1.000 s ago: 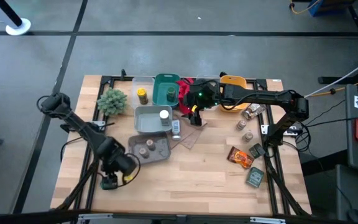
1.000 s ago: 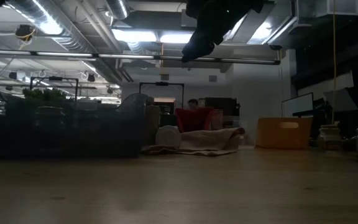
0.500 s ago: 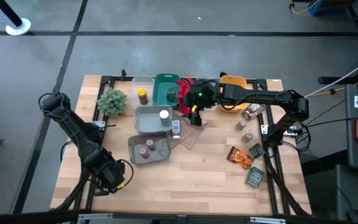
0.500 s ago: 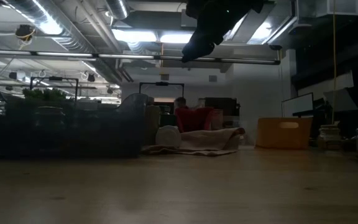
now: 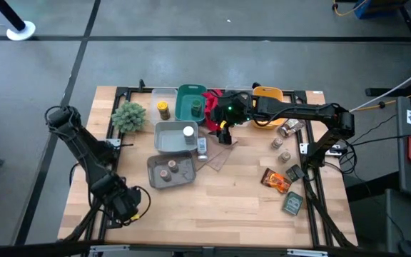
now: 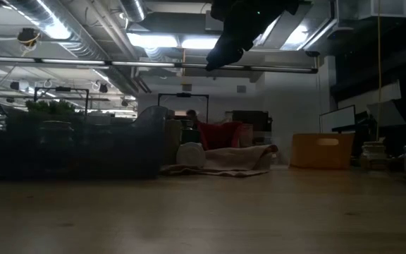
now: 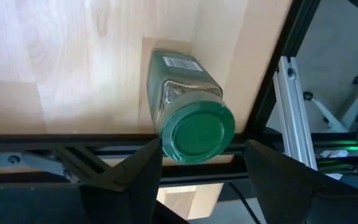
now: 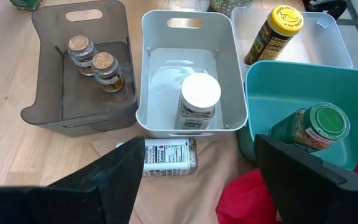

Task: Sort spices by type
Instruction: Put the green seasoning bottle into the green bin

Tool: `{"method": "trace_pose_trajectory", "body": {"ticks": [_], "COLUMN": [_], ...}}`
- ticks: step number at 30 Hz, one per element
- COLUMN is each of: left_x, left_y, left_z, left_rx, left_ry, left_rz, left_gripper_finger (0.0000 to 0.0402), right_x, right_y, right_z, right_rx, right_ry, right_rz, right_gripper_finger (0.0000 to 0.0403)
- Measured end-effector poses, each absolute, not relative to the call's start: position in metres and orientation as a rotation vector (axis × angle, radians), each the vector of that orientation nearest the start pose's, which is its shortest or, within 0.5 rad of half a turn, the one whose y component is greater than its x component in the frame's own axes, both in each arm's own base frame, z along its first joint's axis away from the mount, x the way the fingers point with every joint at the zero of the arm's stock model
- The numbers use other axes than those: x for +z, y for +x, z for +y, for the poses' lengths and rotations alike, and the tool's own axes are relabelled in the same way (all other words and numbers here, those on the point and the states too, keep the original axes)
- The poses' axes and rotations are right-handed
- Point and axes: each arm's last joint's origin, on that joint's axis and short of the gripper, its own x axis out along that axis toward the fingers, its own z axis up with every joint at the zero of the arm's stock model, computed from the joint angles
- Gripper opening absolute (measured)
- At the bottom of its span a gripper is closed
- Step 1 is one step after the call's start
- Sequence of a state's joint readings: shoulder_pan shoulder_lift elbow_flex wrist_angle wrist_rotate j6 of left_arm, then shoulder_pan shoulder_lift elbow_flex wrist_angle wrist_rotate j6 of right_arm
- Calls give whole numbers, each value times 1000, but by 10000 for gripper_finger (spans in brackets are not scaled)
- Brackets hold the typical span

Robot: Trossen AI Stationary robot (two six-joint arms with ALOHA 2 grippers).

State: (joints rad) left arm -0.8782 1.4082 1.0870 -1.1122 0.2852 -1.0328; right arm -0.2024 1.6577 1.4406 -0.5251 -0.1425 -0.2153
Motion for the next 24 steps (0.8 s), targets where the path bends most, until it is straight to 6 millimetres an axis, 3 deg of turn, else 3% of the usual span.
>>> {"method": "trace_pose_trajectory", "body": {"ticks": [10,24], "left_x": [236,233], "left_y": [154,157], "left_z": [-198,-200], "left_rx": [-59,-50], "left_ry": [-310,-329], "left_rz": [1739,1745], "left_gripper_finger": [212,212], "right_x": [307,307], "right_y": [359,359], "right_z": [-70,-70], "right_rx": [21,21], "right_ry": [-78,-78], "right_rz": [733,733], "right_gripper_finger": [301,301]}}
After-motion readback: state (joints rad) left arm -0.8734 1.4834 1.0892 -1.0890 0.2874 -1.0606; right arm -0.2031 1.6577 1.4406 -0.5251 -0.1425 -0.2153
